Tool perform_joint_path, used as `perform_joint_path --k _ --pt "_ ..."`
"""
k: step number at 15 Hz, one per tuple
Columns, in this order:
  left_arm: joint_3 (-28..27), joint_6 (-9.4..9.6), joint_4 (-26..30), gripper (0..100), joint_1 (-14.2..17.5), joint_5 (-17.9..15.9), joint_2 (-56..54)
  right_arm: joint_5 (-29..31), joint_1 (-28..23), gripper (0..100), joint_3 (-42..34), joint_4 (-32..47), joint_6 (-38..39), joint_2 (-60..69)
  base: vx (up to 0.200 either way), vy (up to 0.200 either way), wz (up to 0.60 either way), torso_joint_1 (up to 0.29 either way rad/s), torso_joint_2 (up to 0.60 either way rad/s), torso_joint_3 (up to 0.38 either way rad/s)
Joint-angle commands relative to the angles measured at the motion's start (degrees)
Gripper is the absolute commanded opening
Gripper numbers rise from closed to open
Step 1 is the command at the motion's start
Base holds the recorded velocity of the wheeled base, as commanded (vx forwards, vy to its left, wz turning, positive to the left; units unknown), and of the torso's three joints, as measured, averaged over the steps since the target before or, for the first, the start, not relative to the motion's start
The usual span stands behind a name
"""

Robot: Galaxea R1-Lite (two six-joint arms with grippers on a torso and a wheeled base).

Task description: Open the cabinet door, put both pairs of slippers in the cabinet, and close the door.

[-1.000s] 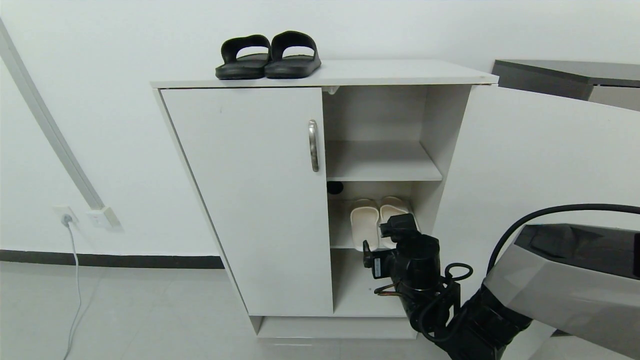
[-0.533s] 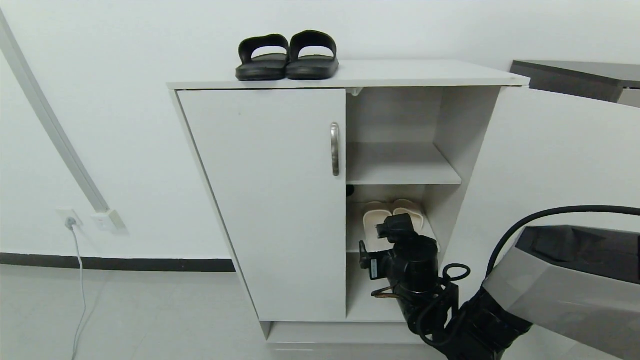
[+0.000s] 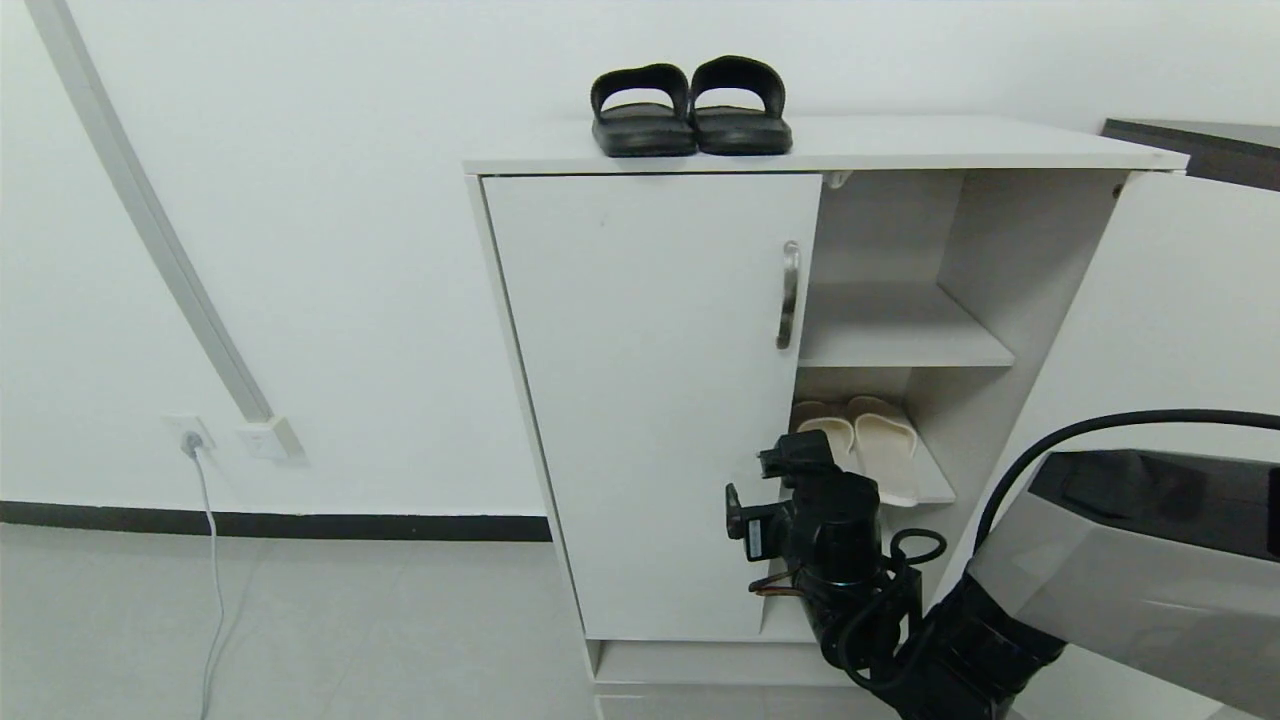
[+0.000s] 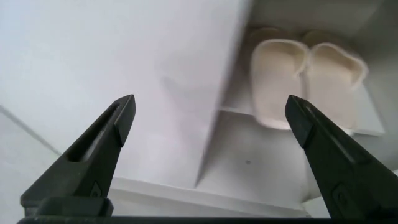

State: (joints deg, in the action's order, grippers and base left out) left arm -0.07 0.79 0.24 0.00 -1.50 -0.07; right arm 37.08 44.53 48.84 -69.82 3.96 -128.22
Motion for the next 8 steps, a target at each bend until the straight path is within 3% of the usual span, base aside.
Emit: perform_joint_path --k 1,2,8 --pt "0.0 0.0 0.0 0 0.0 0.0 0.1 0.0 0.0 100 -0.3 -0.4 0.0 0.0 0.0 0.2 0.0 0.012 0.0 0.002" --pt "0.1 0.0 0.0 0 0.0 0.0 0.1 0.0 0.0 100 -0.3 -0.6 0.0 0.0 0.0 0.2 0.0 0.007 0.0 0.002" --pt "0.0 -0.18 0.0 0 0.0 0.2 0.1 -0.7 0.9 100 -2.6 -4.0 -2.0 0.0 0.0 0.0 0.0 0.0 0.0 0.0"
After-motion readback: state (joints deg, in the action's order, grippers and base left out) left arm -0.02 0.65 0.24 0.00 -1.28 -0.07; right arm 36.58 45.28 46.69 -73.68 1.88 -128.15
